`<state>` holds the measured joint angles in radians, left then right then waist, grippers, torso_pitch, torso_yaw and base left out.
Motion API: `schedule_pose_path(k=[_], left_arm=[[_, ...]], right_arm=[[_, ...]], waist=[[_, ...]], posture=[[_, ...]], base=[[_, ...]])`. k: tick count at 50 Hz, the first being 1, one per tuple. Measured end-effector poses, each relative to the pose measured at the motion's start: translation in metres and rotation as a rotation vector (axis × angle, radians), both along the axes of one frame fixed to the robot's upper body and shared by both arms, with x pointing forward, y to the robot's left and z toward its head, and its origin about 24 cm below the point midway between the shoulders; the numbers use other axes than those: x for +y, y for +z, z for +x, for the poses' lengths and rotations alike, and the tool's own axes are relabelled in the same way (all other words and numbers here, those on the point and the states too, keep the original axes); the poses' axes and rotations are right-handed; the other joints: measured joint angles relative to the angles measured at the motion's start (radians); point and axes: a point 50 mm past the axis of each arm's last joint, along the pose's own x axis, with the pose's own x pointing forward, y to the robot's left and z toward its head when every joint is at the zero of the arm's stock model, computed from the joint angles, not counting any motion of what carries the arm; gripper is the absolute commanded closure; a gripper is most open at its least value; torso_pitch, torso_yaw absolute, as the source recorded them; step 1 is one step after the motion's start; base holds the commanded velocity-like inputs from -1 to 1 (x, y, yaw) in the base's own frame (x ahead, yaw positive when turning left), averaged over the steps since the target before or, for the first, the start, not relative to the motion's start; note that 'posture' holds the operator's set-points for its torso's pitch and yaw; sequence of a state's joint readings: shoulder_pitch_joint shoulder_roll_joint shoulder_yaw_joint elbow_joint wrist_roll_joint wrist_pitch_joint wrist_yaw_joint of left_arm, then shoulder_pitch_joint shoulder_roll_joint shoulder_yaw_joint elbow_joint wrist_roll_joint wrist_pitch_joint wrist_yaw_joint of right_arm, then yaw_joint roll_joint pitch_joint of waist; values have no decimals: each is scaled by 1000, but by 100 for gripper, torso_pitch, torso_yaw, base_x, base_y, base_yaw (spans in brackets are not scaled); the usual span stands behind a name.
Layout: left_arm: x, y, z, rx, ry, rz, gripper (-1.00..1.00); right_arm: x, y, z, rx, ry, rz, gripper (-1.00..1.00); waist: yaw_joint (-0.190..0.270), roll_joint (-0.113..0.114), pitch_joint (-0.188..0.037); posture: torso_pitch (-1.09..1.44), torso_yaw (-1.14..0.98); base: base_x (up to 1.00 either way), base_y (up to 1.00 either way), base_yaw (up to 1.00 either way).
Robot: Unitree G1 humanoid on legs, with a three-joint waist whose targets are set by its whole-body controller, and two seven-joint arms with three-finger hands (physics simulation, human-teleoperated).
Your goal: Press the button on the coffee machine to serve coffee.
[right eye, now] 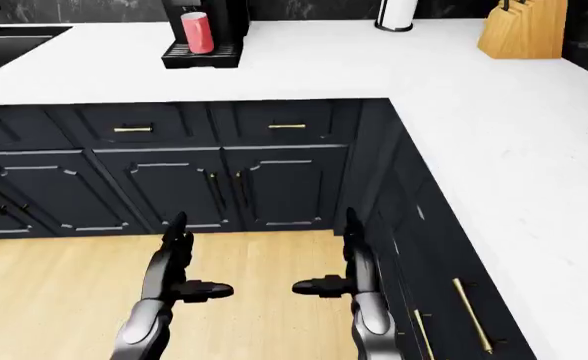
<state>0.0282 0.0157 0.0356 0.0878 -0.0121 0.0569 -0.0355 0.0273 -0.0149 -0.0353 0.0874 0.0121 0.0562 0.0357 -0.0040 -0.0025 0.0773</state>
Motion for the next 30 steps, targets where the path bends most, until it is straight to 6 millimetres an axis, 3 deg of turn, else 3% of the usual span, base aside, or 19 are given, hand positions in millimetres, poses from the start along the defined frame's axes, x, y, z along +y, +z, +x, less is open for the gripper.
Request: schedule_pose_path(k=[1,3,5,7,10,19,23,30], left_arm=[[1,4,1,-19,1,-1,-100],[1,21,7,-105,-1,1,-100],[0,24,8,-131,-2,-1,-100],[0,17,5,-103,-3,-3,-100],[-1,12,3,-67,-5,-5,-100],[1,19,5,-85,6,-6,-100],[1,30,7,-95,9,-5,-100],[-3,69,23,-161,0,6,-100]], right_arm=[[0,4,1,-19,1,1,-100],[-1,21,6,-103,0,0,-100],[0,26,7,-135,3,3,-100],[1,22,5,-122,6,2,-100],[0,19,4,-98,1,-3,-100],[0,18,4,-83,2,-18,-100],[-1,34,6,-103,1,-30,-100],[-9,75,12,-146,-11,-64,-100]], waist=[[-1,-4,-10],[5,-3,-60],[7,-9,-41],[7,-9,-54],[7,-6,-54],[7,-4,-67],[10,-4,-68],[10,-7,-75]], posture=[[0,0],[0,0],[0,0],[0,0],[0,0],[0,0],[0,0],[0,0]], base=[[0,0,0],[0,0,0],[0,0,0],[0,0,0],[0,0,0],[0,0,0],[0,0,0],[0,0,0]])
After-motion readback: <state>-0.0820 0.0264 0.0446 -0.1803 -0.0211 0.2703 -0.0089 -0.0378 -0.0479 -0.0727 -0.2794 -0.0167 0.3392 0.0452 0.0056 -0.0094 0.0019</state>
